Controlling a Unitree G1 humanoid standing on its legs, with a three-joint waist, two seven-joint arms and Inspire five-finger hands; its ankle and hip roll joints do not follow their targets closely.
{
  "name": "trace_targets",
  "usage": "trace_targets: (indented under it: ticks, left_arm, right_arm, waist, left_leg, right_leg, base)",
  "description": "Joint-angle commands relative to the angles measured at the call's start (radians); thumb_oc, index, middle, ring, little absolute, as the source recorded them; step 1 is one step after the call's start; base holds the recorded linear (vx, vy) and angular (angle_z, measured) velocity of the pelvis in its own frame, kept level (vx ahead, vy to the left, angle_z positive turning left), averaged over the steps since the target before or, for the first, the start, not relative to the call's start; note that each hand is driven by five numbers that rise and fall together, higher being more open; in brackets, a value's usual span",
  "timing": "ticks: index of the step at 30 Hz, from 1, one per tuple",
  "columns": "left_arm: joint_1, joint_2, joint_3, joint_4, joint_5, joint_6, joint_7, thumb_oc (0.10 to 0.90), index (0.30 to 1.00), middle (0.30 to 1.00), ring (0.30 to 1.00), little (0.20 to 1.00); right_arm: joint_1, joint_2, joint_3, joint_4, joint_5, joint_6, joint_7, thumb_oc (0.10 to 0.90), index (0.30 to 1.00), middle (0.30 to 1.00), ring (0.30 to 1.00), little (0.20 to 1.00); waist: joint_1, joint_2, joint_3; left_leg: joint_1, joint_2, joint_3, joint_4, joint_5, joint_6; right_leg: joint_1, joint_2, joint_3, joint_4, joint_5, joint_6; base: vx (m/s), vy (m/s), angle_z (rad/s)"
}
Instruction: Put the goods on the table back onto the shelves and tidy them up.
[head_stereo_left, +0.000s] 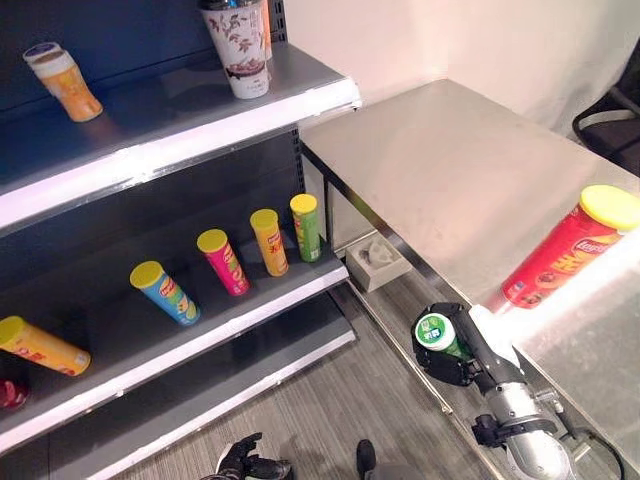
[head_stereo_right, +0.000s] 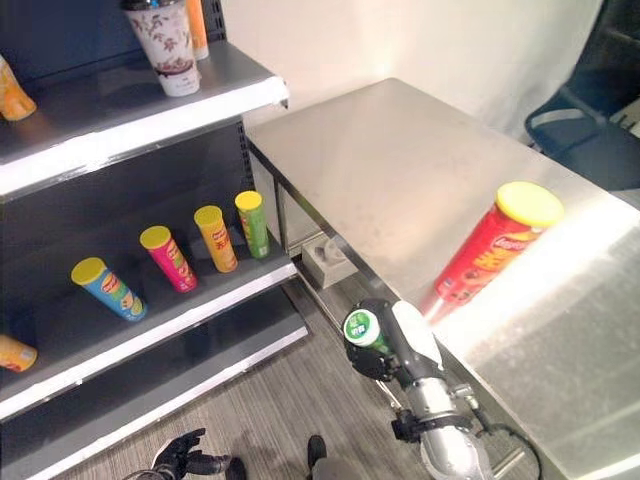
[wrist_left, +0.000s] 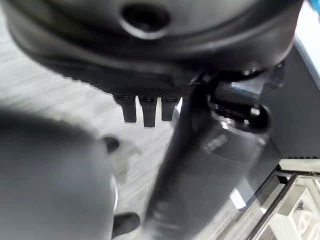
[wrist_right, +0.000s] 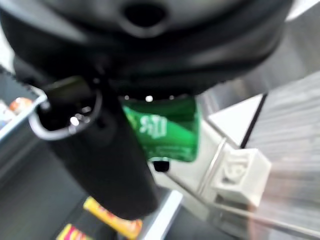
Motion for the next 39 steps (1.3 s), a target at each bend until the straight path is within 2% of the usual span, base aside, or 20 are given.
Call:
trace_targets:
  ticks: [1,3,5,6,7,9,11,13,14,15,16,17,18,19,20,24,30,31,37,39]
  left_arm:
    - [0.069,0.034,-0.015,-0.011,0.019,-0.022,0.042,0.8,0.9,0.9,0.9,0.9]
    - [0.058,0.035,-0.044,-0.007,0.076,-0.021,0.054,0.8,0.9,0.9,0.9,0.9]
    - [0.061,0.041,-0.085,-0.006,0.137,-0.017,0.045,0.8,0.9,0.9,0.9,0.9]
    - [0.061,0.041,-0.086,-0.007,0.138,-0.017,0.046,0.8,0.9,0.9,0.9,0.9]
    - [0.05,0.057,-0.098,-0.045,0.149,-0.022,0.056,0.8,0.9,0.9,0.9,0.9]
    - [0.038,0.07,-0.104,-0.049,0.15,-0.026,0.048,0.8,0.9,0.9,0.9,0.9]
    - [0.033,0.082,-0.082,-0.049,0.123,-0.021,0.063,0.8,0.9,0.9,0.9,0.9]
    - [0.033,0.08,-0.042,-0.038,0.074,-0.012,0.078,0.8,0.9,0.9,0.9,0.9]
    - [0.039,0.079,-0.023,-0.026,0.056,-0.008,0.09,0.8,0.9,0.9,0.9,0.9]
    - [0.039,0.079,-0.022,-0.025,0.057,-0.008,0.09,0.8,0.9,0.9,0.9,0.9]
    - [0.042,0.078,-0.029,-0.023,0.062,-0.01,0.084,0.8,0.9,0.9,0.9,0.9]
    - [0.046,0.081,-0.04,-0.029,0.083,-0.012,0.07,0.8,0.9,0.9,0.9,0.9]
    - [0.049,0.083,-0.046,-0.03,0.096,-0.016,0.06,0.8,0.9,0.9,0.9,0.9]
    - [0.033,0.089,-0.062,-0.014,0.125,-0.019,0.054,0.8,0.9,0.9,0.9,0.9]
    - [0.021,0.093,-0.067,0.004,0.154,-0.022,0.053,0.8,0.9,0.9,0.9,0.9]
    - [0.016,0.087,-0.102,0.0,0.225,-0.03,0.038,0.8,0.9,0.9,0.9,0.9]
    - [0.027,0.074,-0.094,0.02,0.21,-0.016,0.035,0.8,0.9,0.9,0.9,0.9]
    - [0.033,0.068,-0.081,0.046,0.194,-0.006,0.027,0.8,0.9,0.9,0.9,0.9]
    - [0.028,0.058,-0.085,0.063,0.196,-0.001,0.026,0.8,0.9,0.9,0.9,0.9]
    - [0.006,0.054,-0.142,0.048,0.222,0.007,0.03,0.8,0.9,0.9,0.9,0.9]
  right_arm:
    - [-0.072,0.017,-0.041,-0.13,0.013,-0.105,-0.043,0.4,0.3,0.3,0.3,0.3]
    - [-0.071,0.012,-0.046,-0.121,-0.006,-0.102,-0.048,0.4,0.3,0.3,0.3,0.3]
    - [-0.047,0.023,-0.06,-0.121,-0.001,-0.1,-0.051,0.4,0.3,0.3,0.3,0.3]
    - [-0.045,0.023,-0.061,-0.121,-0.001,-0.099,-0.051,0.4,0.3,0.3,0.3,0.3]
    - [-0.045,0.025,-0.061,-0.108,-0.022,-0.076,-0.068,0.4,0.3,0.3,0.3,0.3]
    - [-0.063,0.039,-0.055,-0.095,-0.023,-0.067,-0.074,0.4,0.3,0.3,0.3,0.3]
    - [-0.088,0.053,-0.04,-0.091,-0.035,-0.063,-0.083,0.4,0.3,0.3,0.3,0.3]
    - [-0.121,0.062,-0.02,-0.087,-0.057,-0.057,-0.105,0.4,0.3,0.3,0.3,0.3]
    - [-0.135,0.069,-0.007,-0.085,-0.056,-0.059,-0.115,0.4,0.3,0.3,0.3,0.3]
    - [-0.135,0.069,-0.006,-0.085,-0.056,-0.059,-0.115,0.4,0.3,0.3,0.3,0.3]
    - [-0.123,0.074,-0.013,-0.087,-0.045,-0.06,-0.114,0.4,0.3,0.3,0.3,0.3]
    - [-0.111,0.071,-0.016,-0.08,-0.046,-0.058,-0.103,0.4,0.3,0.3,0.3,0.3]
    - [-0.097,0.074,-0.028,-0.078,-0.038,-0.058,-0.109,0.4,0.3,0.3,0.3,0.3]
    - [-0.066,0.079,-0.045,-0.084,-0.022,-0.061,-0.11,0.4,0.3,0.3,0.3,0.3]
    - [-0.048,0.078,-0.054,-0.089,-0.011,-0.067,-0.099,0.4,0.3,0.3,0.3,0.3]
    - [0.007,0.059,-0.105,-0.089,-0.006,-0.08,-0.087,0.4,0.3,0.3,0.3,0.3]
    - [0.011,0.068,-0.148,-0.129,0.053,-0.106,-0.084,0.4,0.3,0.3,0.3,0.3]
    - [-0.007,0.073,-0.143,-0.173,0.123,-0.128,-0.056,0.4,0.3,0.3,0.3,0.3]
    - [-0.162,0.046,-0.089,-0.248,0.202,-0.172,-0.029,0.4,0.3,0.3,0.3,0.3]
    - [-0.371,0.036,-0.015,-0.244,0.305,-0.166,-0.012,0.4,0.3,0.3,0.3,0.3]
  waist:
    - [0.008,-0.025,-0.023]
    - [-0.001,-0.013,-0.031]
    - [-0.021,0.022,-0.062]
    - [-0.017,0.022,-0.064]
    - [-0.039,0.049,-0.068]
    - [-0.052,0.056,-0.067]
    - [-0.039,0.058,-0.06]
    - [-0.015,0.051,-0.047]
    - [-0.001,0.047,-0.044]
    - [-0.001,0.046,-0.042]
    - [-0.015,0.042,-0.041]
    - [-0.025,0.04,-0.037]
    - [-0.04,0.041,-0.029]
    - [-0.05,0.035,-0.028]
    - [-0.054,0.031,-0.03]
    - [-0.074,0.029,-0.056]
    - [-0.075,0.025,-0.081]
    - [-0.066,0.022,-0.092]
    - [-0.033,0.017,-0.112]
    - [-0.002,0.012,-0.125]
  left_leg:
    - [0.049,0.083,0.008,-0.058,-0.099,0.034]
    - [0.03,0.173,0.011,-0.12,-0.004,0.008]
    - [0.1,0.185,0.105,-0.241,0.002,-0.016]
    - [0.102,0.184,0.109,-0.245,0.004,-0.016]
    - [0.101,0.13,0.099,-0.256,-0.009,-0.011]
    - [0.115,0.074,0.112,-0.265,-0.024,0.003]
    - [0.123,0.035,0.124,-0.266,-0.051,0.026]
    - [0.14,0.014,0.165,-0.267,-0.07,0.047]
    - [0.172,0.001,0.195,-0.274,-0.105,0.052]
    - [0.174,0.001,0.195,-0.274,-0.106,0.052]
    - [0.186,-0.004,0.211,-0.276,-0.105,0.055]
    - [0.193,-0.012,0.208,-0.279,-0.106,0.063]
    - [0.191,-0.014,0.191,-0.279,-0.101,0.061]
    - [0.196,-0.023,0.176,-0.281,-0.108,0.065]
    - [0.192,-0.021,0.189,-0.281,-0.088,0.07]
    - [0.206,-0.009,0.181,-0.283,-0.097,0.064]
    - [0.225,0.003,0.16,-0.283,-0.094,0.055]
    - [0.231,0.006,0.152,-0.283,-0.094,0.052]
    - [0.244,0.01,0.133,-0.283,-0.098,0.05]
    - [0.249,0.008,0.122,-0.283,-0.104,0.052]
  right_leg:
    - [0.113,-0.109,0.04,-0.065,-0.026,0.155]
    - [0.086,-0.152,0.022,-0.064,-0.037,0.171]
    - [0.084,-0.162,0.025,-0.059,-0.051,0.184]
    - [0.082,-0.161,0.028,-0.058,-0.05,0.184]
    - [0.089,-0.209,0.035,-0.076,-0.022,0.196]
    - [0.071,-0.246,0.058,-0.066,0.001,0.207]
    - [0.048,-0.271,0.059,-0.052,0.023,0.211]
    - [0.014,-0.296,0.005,-0.016,0.065,0.202]
    - [0.018,-0.293,-0.07,0.032,0.043,0.203]
    - [0.019,-0.293,-0.07,0.034,0.042,0.203]
    - [0.005,-0.238,-0.058,0.067,0.02,0.196]
    - [0.003,-0.188,-0.031,0.074,-0.003,0.195]
    - [-0.014,-0.146,0.044,0.092,-0.012,0.21]
    - [-0.001,-0.101,0.125,0.055,-0.035,0.196]
    - [0.0,-0.089,0.136,0.031,-0.013,0.182]
    - [0.04,-0.086,0.117,-0.032,0.0,0.184]
    - [0.081,-0.083,0.095,-0.055,-0.006,0.182]
    - [0.095,-0.083,0.089,-0.062,-0.008,0.18]
    - [0.124,-0.084,0.074,-0.082,-0.012,0.175]
    - [0.144,-0.093,0.061,-0.095,-0.01,0.176]
  base:
    - [0.09,0.267,-0.1]
    - [0.09,0.325,-0.34]
    - [0.13,0.302,-0.1]
    - [0.12,0.45,0.15]
    - [0.11,0.443,0.14]
    - [0.11,0.476,0.01]
    - [0.02,0.296,-0.13]
    - [0.02,0.235,-0.42]
    - [0.08,0.189,-0.94]
    - [0.1,0.191,-1.0]
    - [0.04,0.118,-0.55]
    - [0.05,0.155,-0.32]
    - [0.08,0.119,-0.16]
    - [0.0,0.022,0.13]
    - [0.01,-0.03,0.27]
    - [0.05,-0.052,0.26]
    - [0.06,-0.056,0.1]
    - [0.05,-0.054,0.07]
    - [0.04,-0.037,0.11]
    - [0.04,-0.011,0.07]
